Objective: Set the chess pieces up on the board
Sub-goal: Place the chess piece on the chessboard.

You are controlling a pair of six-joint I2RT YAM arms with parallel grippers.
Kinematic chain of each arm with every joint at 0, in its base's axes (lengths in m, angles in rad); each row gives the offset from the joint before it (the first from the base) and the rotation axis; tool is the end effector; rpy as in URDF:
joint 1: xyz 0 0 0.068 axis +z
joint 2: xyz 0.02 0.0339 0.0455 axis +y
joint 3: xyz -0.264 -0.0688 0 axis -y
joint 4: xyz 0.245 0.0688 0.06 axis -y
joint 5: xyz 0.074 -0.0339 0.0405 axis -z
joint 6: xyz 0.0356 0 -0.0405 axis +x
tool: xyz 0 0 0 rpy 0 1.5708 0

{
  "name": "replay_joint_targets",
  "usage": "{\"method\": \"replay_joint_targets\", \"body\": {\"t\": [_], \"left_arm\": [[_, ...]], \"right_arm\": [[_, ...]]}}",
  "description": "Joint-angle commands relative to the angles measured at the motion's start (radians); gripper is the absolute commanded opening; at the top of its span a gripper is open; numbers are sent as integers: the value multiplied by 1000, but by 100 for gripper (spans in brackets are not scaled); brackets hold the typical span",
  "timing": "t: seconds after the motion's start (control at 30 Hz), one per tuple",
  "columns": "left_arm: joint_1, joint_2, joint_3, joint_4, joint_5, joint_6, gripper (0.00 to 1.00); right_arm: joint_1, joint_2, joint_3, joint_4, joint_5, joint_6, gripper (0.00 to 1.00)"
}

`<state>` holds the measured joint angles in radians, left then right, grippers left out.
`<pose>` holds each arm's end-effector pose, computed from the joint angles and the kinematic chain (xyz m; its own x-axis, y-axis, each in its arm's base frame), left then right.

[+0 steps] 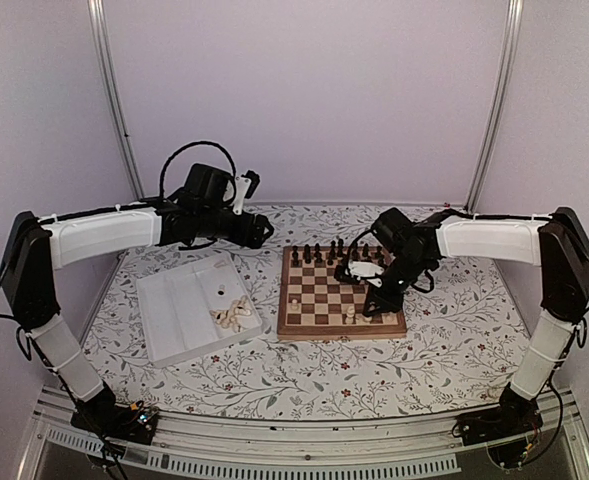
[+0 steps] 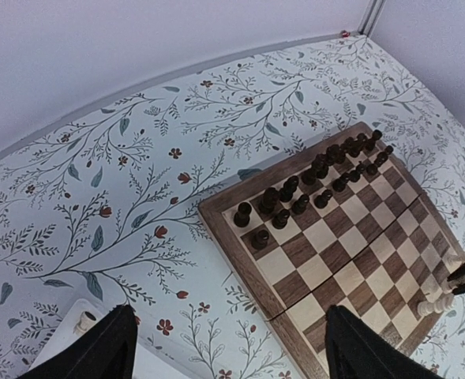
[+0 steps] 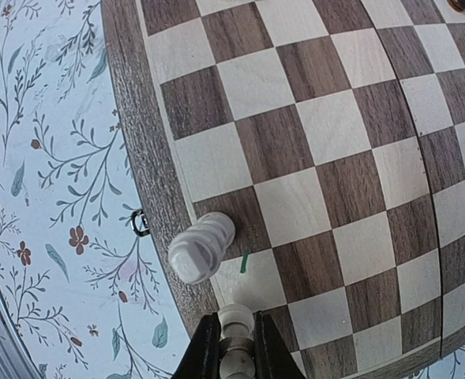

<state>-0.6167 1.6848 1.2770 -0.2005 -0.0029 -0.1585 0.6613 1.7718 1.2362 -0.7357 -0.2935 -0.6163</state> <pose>0.3171 -0.2247 0.2711 -0.5513 0.1974 -0.8106 0.4956 0.8591 -0.1279 0.2667 0.2206 0.1955 -0.2366 -0.8852 -0.4005 -0.9706 0.2345 0.0550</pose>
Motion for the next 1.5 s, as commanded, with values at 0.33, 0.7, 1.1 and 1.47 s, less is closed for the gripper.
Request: {"method": "replay_joint_targets", "body": {"t": [0.33,0.7,1.1,1.47], "left_arm": [[6,19,35,-16,20,4,84],[6,36,46,-30,31,7,83],[6,46,51,-35,50,10,83],[3,58,55,-48,20,5,82]], "right_arm": [[14,49,32,44,-10,27,3],[15,64,32,52,-20,38,7],[14,47,20,55,-9,45,24],[14,-33,-3,19,-2,41,39]]}}
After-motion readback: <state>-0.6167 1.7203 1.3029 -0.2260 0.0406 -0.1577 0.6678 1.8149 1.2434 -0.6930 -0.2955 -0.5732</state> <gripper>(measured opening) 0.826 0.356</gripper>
